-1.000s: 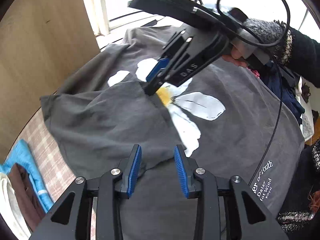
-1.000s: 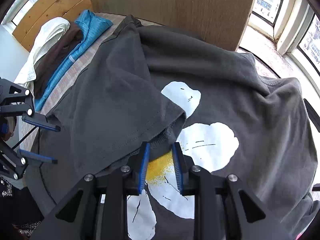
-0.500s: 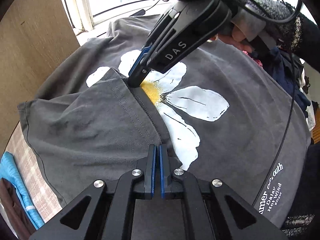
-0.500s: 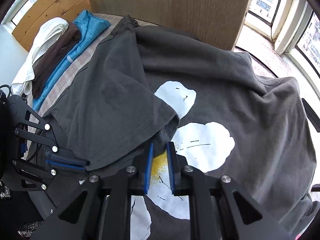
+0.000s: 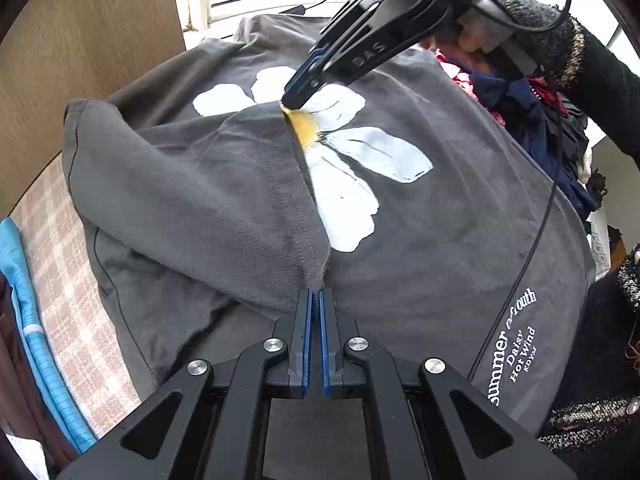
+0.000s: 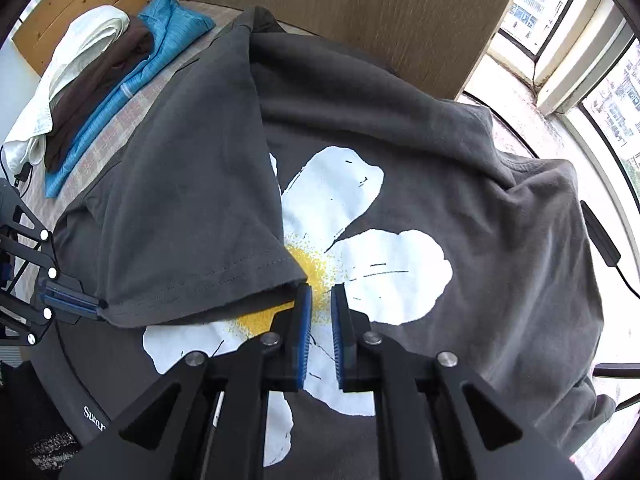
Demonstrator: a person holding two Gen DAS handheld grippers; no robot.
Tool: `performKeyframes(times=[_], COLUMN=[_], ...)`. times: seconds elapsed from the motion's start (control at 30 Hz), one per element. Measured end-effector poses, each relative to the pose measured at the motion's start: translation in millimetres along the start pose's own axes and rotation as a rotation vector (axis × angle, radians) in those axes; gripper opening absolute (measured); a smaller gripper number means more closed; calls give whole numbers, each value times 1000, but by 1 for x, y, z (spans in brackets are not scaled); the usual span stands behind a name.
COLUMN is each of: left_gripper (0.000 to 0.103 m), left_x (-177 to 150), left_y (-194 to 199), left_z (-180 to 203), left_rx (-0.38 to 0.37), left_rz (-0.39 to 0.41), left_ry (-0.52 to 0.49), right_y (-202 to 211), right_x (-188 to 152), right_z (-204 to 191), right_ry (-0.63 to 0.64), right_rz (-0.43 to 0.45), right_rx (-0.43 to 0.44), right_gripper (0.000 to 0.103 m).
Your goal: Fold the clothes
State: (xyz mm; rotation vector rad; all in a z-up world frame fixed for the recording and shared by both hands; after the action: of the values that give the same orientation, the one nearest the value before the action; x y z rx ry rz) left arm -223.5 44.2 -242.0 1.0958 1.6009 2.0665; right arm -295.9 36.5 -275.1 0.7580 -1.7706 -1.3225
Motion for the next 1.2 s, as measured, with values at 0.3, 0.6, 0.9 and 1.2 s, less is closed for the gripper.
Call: performKeyframes(times=[0.3,0.6,0.9,1.2], left_gripper=[15,16,18,19], left_x=[3,-30,-30,-27], left_y=[53,7,3,0], left_z=[-56,-94,-96,-96], left_rx=[112,207,205,204], left_rz=[140,-27,-13,-29], left_ry=[148,190,164,146], right_y=[1,-32,23,-27], right_x=[19,2,0,-2], right_z=[-52,-56,-9,-64], right_ry=[6,105,-31,137], right_rz=[4,-57,48,-12], right_rx=[144,15,3,-34], right_gripper=[20,8,4,39])
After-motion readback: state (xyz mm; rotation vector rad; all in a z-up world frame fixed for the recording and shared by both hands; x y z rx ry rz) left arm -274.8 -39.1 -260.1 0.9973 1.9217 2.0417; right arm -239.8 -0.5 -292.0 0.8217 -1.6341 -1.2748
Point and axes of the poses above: each gripper's, at about its wrist camera, not at the fingertips, and y roughly against the way its jaws point, z to its right, x to its top, the point moved 9 cm from there along -y, roughly the way its jaws point, and after that the axes turned 10 degrees about -y, right-handed, at the moved point
